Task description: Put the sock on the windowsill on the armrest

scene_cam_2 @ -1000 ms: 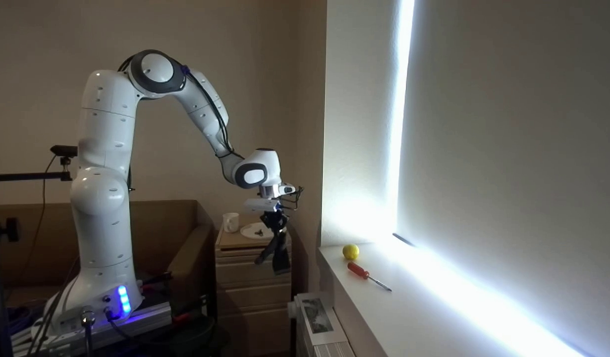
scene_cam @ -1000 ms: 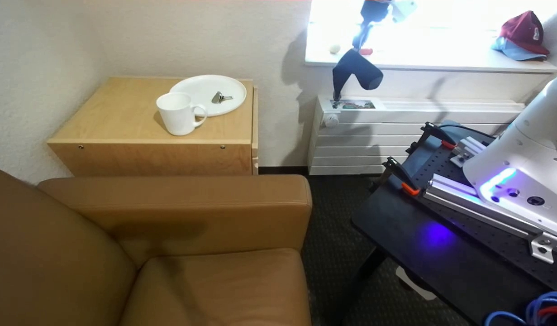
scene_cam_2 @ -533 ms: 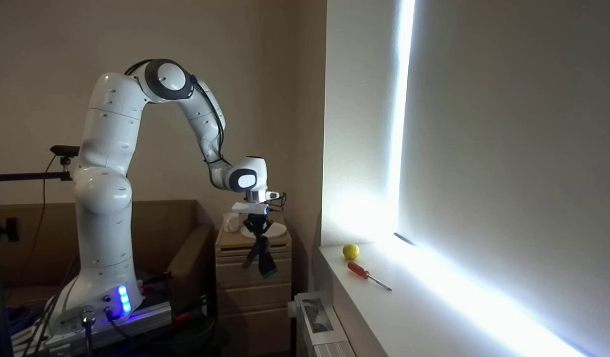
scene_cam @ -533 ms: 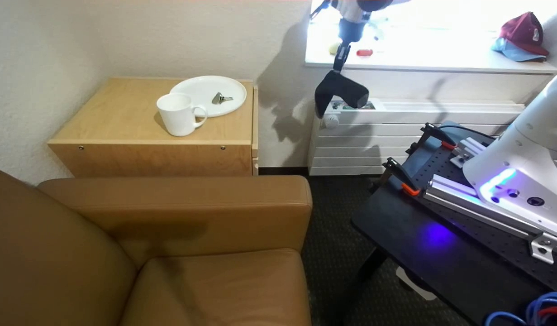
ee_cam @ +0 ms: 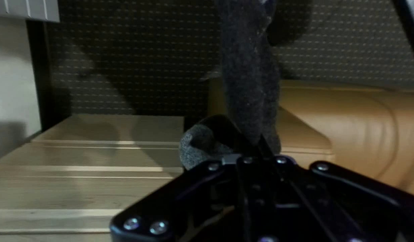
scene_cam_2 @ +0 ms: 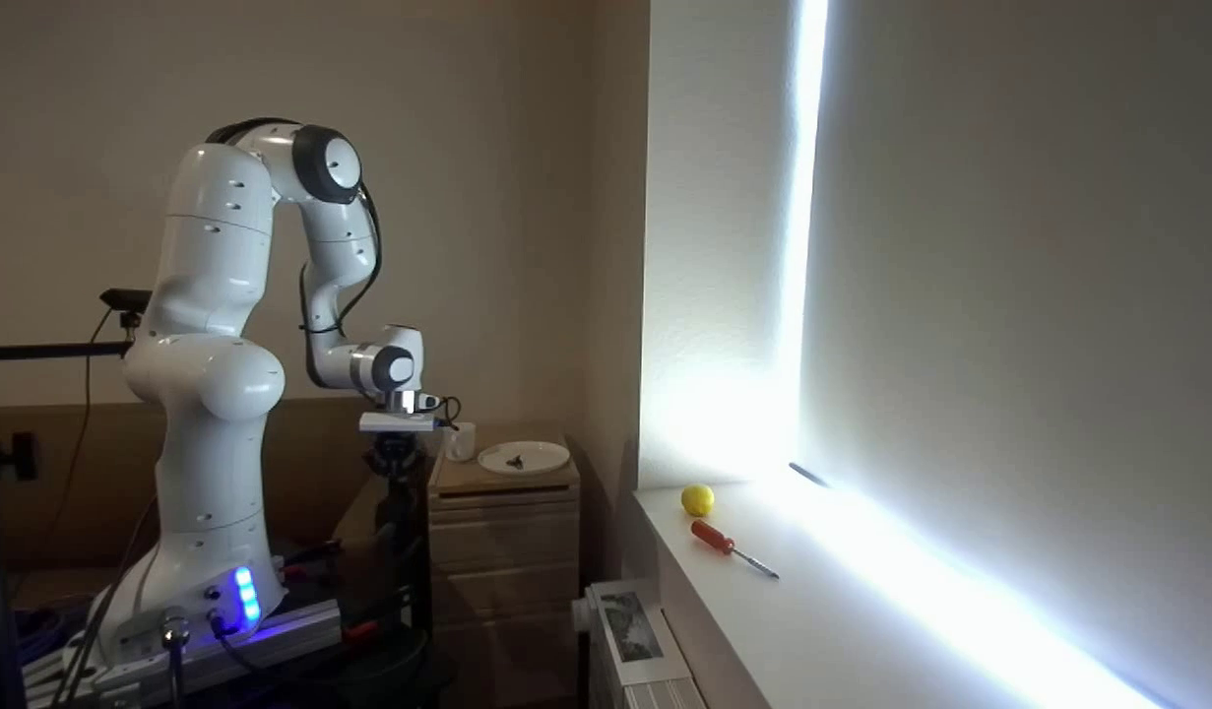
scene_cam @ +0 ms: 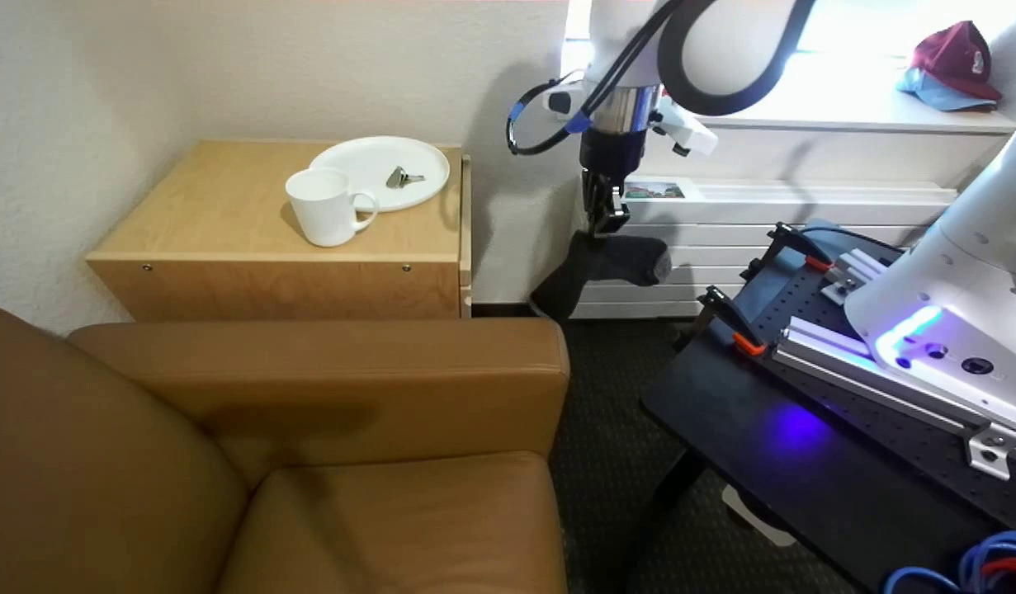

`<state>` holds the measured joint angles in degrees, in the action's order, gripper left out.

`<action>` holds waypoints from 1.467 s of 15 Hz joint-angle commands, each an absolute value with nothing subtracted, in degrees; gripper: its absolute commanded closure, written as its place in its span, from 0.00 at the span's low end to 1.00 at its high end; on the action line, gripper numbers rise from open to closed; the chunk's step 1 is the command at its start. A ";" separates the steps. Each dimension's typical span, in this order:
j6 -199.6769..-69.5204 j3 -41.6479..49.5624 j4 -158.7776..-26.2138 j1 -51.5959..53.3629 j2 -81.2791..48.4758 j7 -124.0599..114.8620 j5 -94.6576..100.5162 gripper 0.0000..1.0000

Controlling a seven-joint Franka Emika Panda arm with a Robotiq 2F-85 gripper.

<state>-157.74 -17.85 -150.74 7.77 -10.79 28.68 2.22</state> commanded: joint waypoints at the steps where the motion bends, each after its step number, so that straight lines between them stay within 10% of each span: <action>1: -157.78 -18.86 -151.85 9.41 -10.06 28.29 3.33 0.99; 7: -162.82 -21.41 -160.23 9.32 -5.30 31.24 -0.95 0.99; 22: -201.12 -77.44 -158.84 -9.10 -8.56 57.86 -65.07 0.99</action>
